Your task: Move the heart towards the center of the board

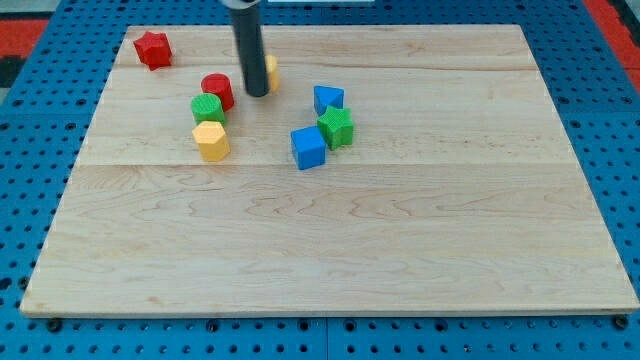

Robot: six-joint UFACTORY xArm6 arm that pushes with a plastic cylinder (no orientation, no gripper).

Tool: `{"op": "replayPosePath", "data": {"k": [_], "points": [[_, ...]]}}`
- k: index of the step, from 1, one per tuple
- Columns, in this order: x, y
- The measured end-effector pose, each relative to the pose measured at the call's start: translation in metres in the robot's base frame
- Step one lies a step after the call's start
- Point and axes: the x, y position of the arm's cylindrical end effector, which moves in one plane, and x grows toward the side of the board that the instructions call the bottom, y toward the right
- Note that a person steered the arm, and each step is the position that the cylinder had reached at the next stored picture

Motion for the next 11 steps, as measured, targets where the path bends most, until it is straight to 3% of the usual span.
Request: {"op": "replayPosePath", "data": {"k": [1,2,4,6,7,11], "points": [[-0.033,0.013],[-0.029,-0.035],[-0.046,0.044],[-0.053,-0.035],[-0.074,-0.010],[-0.085,0.032]]}}
